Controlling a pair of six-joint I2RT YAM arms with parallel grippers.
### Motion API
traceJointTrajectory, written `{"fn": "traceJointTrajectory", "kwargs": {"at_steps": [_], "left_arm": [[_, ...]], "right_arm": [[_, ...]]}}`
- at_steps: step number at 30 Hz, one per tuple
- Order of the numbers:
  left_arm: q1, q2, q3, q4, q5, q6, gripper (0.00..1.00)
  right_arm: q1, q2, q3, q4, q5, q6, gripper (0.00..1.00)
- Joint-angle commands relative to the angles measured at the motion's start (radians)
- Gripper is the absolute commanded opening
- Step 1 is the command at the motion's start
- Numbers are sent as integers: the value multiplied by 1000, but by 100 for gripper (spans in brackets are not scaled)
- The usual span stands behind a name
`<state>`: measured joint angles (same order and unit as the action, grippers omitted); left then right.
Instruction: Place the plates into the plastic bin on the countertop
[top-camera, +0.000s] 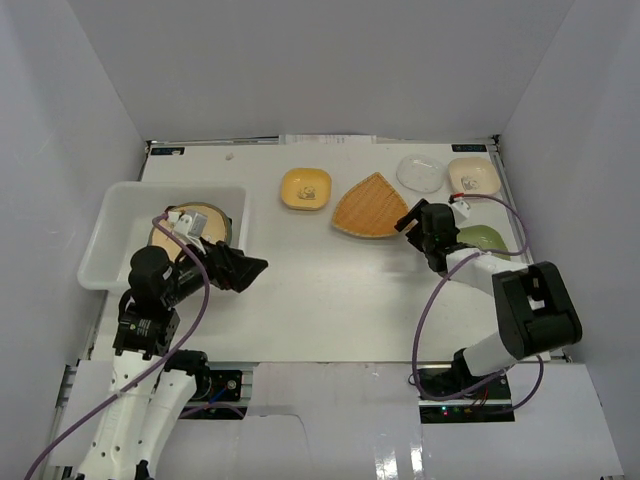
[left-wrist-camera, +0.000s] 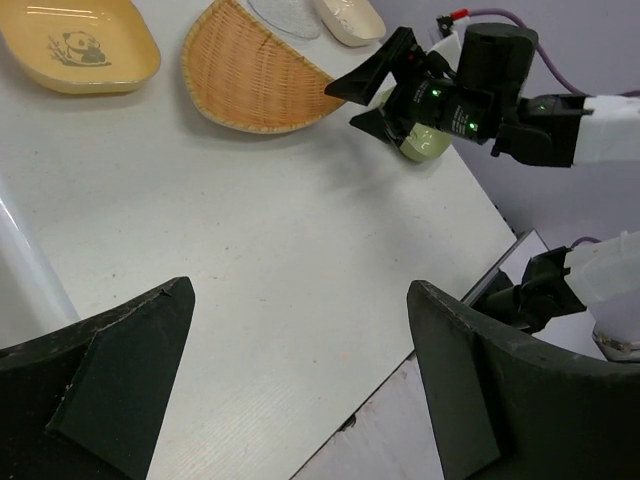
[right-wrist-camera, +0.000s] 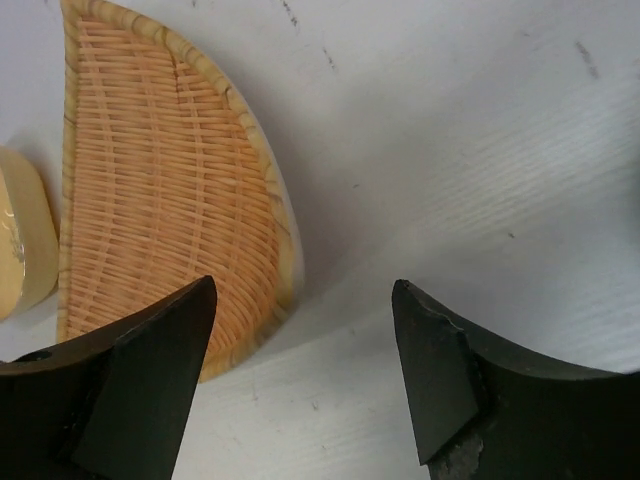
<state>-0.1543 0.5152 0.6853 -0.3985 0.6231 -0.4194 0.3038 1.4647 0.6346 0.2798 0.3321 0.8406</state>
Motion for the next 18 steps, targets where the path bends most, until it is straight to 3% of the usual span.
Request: {"fn": "traceJointTrajectory", "kwargs": {"at_steps": [1, 3, 4, 7, 12, 18], "left_arm": [[-10, -1, -39, 24, 6, 37, 98], [-11, -7, -49, 26, 7, 27, 98], [-11, -9, -44, 26, 15, 22, 98], [-13, -3, -1, 26, 29, -1, 98], [-16, 22, 68, 114, 85, -74, 98], [-22, 69, 164, 274, 115, -196, 98]], "right_arm": [[-14, 88, 103, 71, -111, 5, 73], [-17, 120, 119, 82, -113, 28, 55], [-20, 121, 113, 90, -108, 35, 36], [-19, 63, 47, 150, -61, 49, 11], [36, -221, -96, 164, 57, 23, 8], [180, -454, -101, 155, -14, -37, 8]]}}
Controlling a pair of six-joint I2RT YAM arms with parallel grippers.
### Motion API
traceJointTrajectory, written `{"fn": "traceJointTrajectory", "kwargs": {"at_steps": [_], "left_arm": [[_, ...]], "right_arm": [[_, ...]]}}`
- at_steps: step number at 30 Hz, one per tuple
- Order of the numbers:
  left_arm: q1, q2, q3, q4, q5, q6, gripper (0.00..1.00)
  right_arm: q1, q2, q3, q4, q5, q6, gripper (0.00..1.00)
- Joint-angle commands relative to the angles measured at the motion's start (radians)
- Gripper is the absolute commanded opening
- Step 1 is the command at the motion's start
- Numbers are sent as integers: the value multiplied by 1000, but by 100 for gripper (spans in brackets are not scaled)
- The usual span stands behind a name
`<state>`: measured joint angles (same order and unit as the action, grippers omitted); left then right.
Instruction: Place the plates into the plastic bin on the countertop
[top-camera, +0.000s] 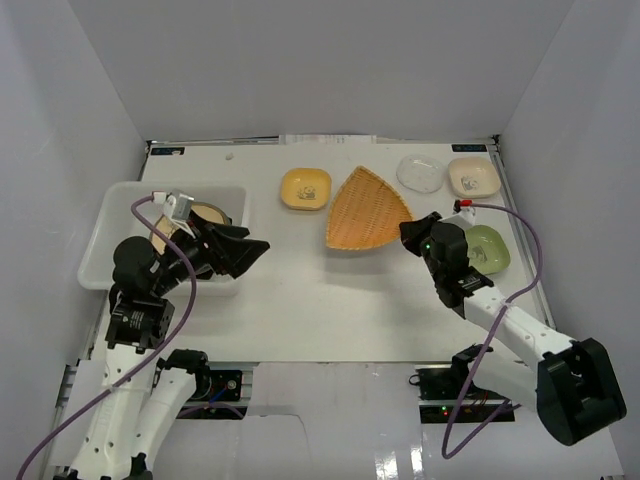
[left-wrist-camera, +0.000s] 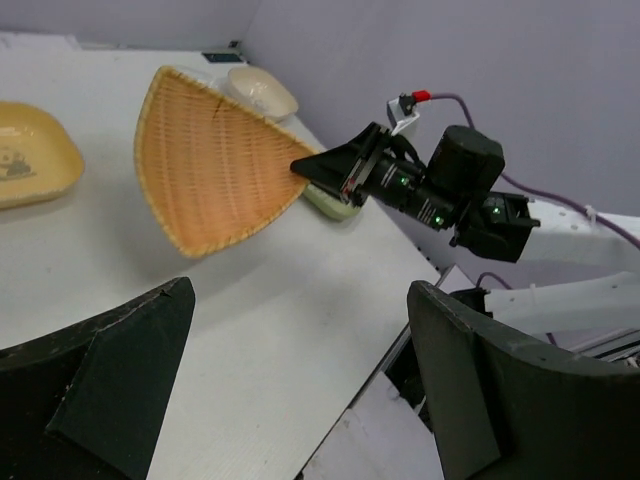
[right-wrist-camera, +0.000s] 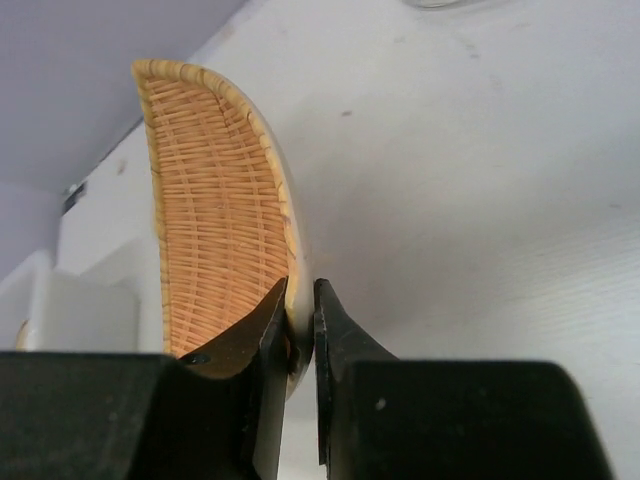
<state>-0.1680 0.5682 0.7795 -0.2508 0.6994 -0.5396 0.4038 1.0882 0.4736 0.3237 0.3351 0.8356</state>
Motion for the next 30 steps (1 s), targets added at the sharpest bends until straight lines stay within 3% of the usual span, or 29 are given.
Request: {"fn": "traceJointTrajectory", "kwargs": {"at_steps": [1, 6, 12, 18, 25, 30], "left_arm": [[-8, 22, 90, 137, 35, -92, 98], [-8, 55, 201, 145, 0, -103, 98], [-8, 32, 204, 105, -63, -111, 98], [-8, 18, 224, 13, -156, -77, 98], [-8, 9, 225, -47, -216, -68, 98], [-8, 10, 228, -65, -251, -62, 98]], "right_arm": [[111, -76, 94, 91, -27, -44, 8], [324, 48, 322, 115, -59, -66, 8], [532, 441, 759, 52, -50, -109, 8], [613, 816, 1124, -49, -64, -89, 8], [645, 1081, 1440, -210, -67, -92, 8], [655, 1145, 1484, -235, -82, -72, 9]]}}
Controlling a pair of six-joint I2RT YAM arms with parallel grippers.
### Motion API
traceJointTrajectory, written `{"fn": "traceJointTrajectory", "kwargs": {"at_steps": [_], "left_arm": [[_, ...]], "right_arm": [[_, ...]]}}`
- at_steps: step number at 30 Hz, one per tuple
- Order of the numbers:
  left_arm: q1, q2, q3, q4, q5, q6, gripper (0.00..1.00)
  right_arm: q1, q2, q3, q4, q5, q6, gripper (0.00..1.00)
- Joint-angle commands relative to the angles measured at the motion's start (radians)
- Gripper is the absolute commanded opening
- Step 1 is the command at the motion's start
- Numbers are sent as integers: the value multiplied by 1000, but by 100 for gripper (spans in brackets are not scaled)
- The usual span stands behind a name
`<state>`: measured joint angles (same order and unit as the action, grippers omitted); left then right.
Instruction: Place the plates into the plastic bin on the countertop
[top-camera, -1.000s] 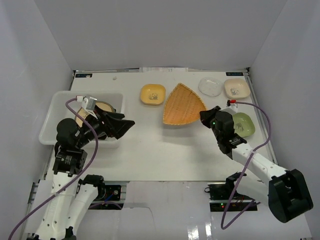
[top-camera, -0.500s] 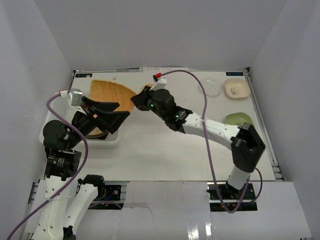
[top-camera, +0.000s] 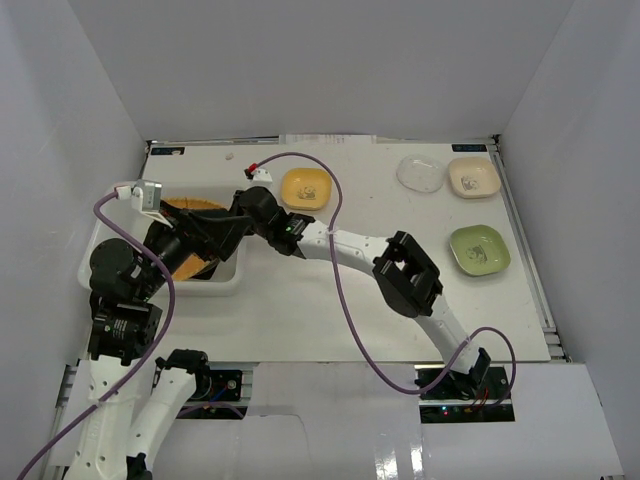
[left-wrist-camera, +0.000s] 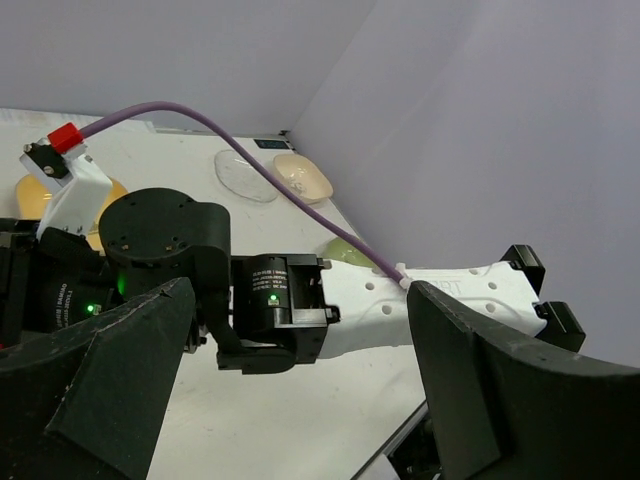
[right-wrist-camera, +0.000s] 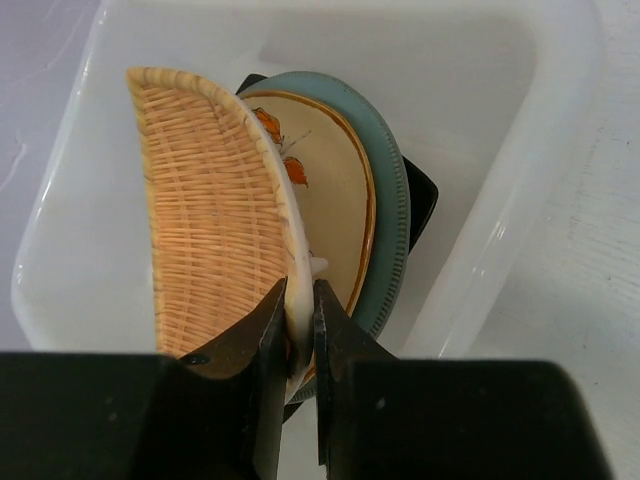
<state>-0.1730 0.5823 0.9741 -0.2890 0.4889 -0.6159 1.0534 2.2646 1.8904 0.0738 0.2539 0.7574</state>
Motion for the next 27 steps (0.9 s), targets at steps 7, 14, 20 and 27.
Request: {"fn": "traceJointTrajectory", "kwargs": {"at_steps": [7, 14, 20, 27], "left_arm": [[-3, 27, 11, -45, -101, 5, 98], [-3, 83, -12, -21, -131, -50, 98], [-43, 218, -97, 114, -121, -126, 83], [-431, 586, 32, 103, -659, 8, 77]], "right_arm": [[5, -166, -60, 86, 2, -55, 73], [-53, -518, -411, 161, 24, -136, 81], [-257, -935, -965, 196, 39, -150, 29], [-613, -1312, -1269, -40, 70, -253, 31]]}}
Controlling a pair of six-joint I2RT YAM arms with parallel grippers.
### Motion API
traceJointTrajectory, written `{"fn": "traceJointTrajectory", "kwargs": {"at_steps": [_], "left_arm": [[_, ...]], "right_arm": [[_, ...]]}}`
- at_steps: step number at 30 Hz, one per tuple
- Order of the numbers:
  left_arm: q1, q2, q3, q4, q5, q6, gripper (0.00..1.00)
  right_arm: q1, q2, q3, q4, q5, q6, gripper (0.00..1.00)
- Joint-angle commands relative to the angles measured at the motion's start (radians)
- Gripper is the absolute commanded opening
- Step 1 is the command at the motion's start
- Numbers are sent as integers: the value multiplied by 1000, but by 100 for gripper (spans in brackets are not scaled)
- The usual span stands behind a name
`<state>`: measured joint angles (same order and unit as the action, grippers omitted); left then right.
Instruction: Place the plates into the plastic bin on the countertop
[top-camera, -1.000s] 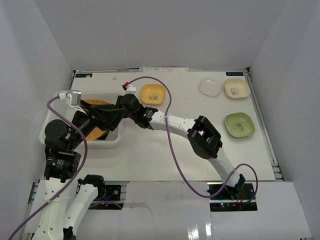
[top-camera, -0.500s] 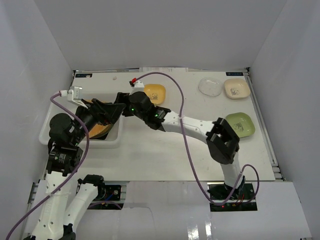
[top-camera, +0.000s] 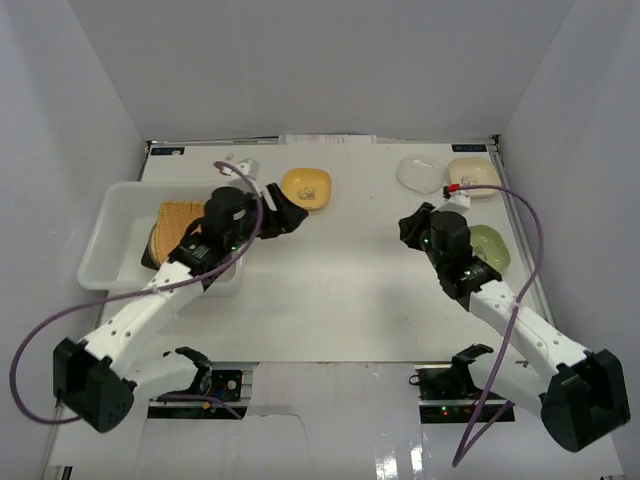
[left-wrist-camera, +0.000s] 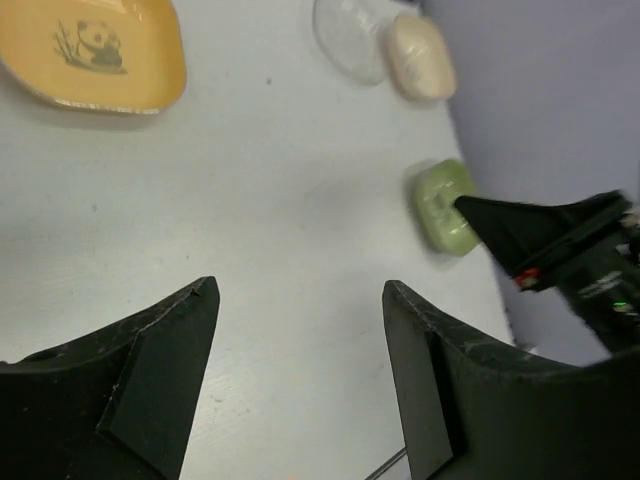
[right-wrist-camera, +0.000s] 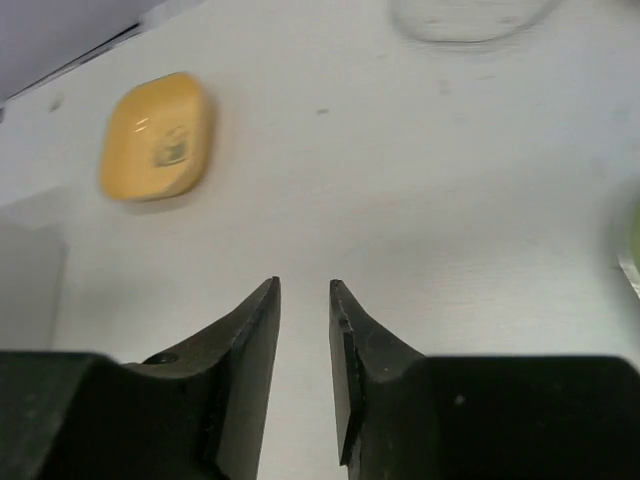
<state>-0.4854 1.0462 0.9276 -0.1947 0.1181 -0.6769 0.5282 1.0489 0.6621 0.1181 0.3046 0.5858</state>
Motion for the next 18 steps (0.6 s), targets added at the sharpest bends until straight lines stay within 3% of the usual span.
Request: {"fn": "traceJointTrajectory", "kwargs": {"at_steps": [1, 7, 11, 18], "left_arm": [[-142, 174, 130, 5, -316, 97, 78], [-182, 604, 408, -67, -403, 255, 82], [-185, 794, 623, -90, -406, 399, 82], [-185, 1116, 913, -209, -439, 548, 83]], "right_arm": [[-184, -113, -51, -103, 1, -96, 33], [-407, -80, -9, -242, -59, -213, 54], [-436, -3, 40, -268, -67, -276, 66], [-465, 100, 51, -293, -25, -322, 70]]}}
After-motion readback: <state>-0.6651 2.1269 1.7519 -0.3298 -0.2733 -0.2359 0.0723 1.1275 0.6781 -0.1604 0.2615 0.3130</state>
